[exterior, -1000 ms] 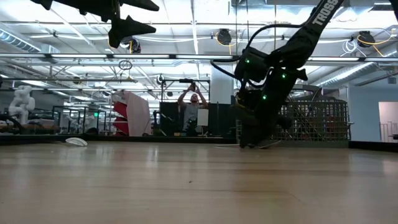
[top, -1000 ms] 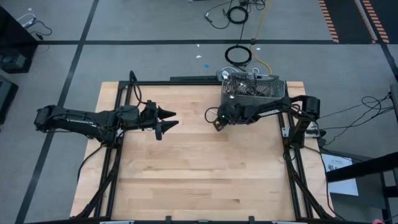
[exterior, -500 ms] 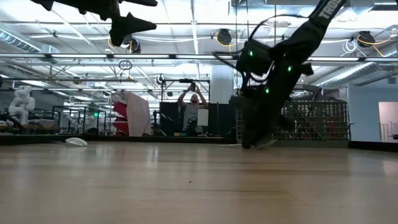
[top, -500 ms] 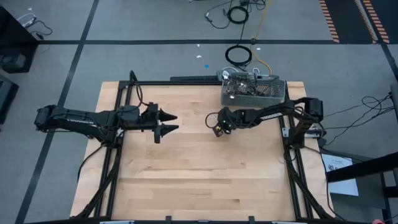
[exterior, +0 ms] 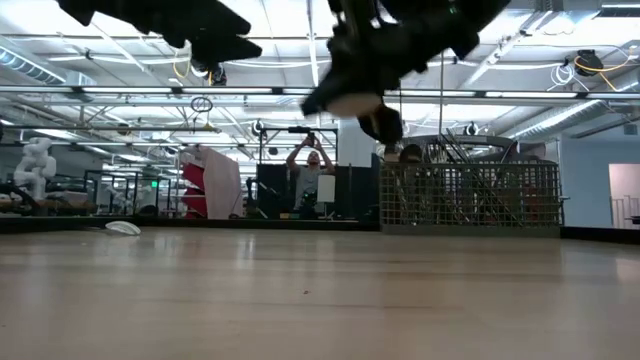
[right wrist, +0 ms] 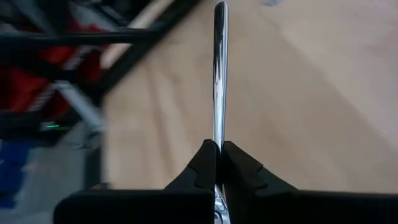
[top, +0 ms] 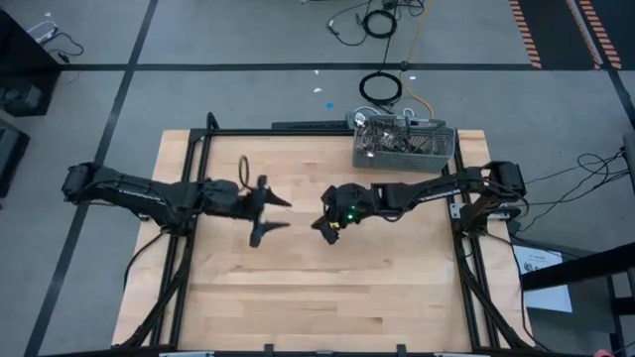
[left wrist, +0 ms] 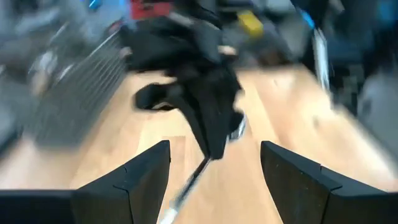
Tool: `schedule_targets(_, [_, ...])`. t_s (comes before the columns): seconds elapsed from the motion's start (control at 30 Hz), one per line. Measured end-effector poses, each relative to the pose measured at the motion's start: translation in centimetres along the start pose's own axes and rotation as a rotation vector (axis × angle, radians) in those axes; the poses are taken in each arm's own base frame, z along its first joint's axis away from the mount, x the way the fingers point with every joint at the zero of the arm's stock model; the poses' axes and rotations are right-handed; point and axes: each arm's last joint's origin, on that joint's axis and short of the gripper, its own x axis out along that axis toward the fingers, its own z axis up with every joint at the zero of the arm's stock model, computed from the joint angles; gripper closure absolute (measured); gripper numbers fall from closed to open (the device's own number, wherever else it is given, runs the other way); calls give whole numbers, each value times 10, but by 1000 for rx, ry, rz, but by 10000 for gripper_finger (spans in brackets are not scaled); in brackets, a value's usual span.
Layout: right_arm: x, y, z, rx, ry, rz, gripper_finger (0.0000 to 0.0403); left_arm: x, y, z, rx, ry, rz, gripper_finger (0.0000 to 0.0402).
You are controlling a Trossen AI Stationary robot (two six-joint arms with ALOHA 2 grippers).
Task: Sort silverware
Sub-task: Put the silver spoon into the gray utensil holder
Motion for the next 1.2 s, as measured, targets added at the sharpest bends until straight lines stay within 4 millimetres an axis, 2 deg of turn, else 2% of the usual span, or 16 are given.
schedule_targets(0.1, [-3,15,12,-1,14,95,402,9,-11,-2,286,18,-62,146])
schedule_targets(0.17, [-5,22,17,-10,16,126,402,13,-18,-1,424,30,-41,146])
schedule_targets(0.33, [-8,29,24,-20,5,141,403,19,-23,12,614,37,71,146])
schedule_targets(0.47, [-8,31,25,-22,16,162,403,21,-23,10,766,121,60,146])
schedule_targets(0.67, [-8,31,25,-13,16,169,403,28,-23,-3,784,227,42,146])
schedule_targets(1.2, [-9,31,25,50,24,162,402,34,-32,-4,798,228,130,152])
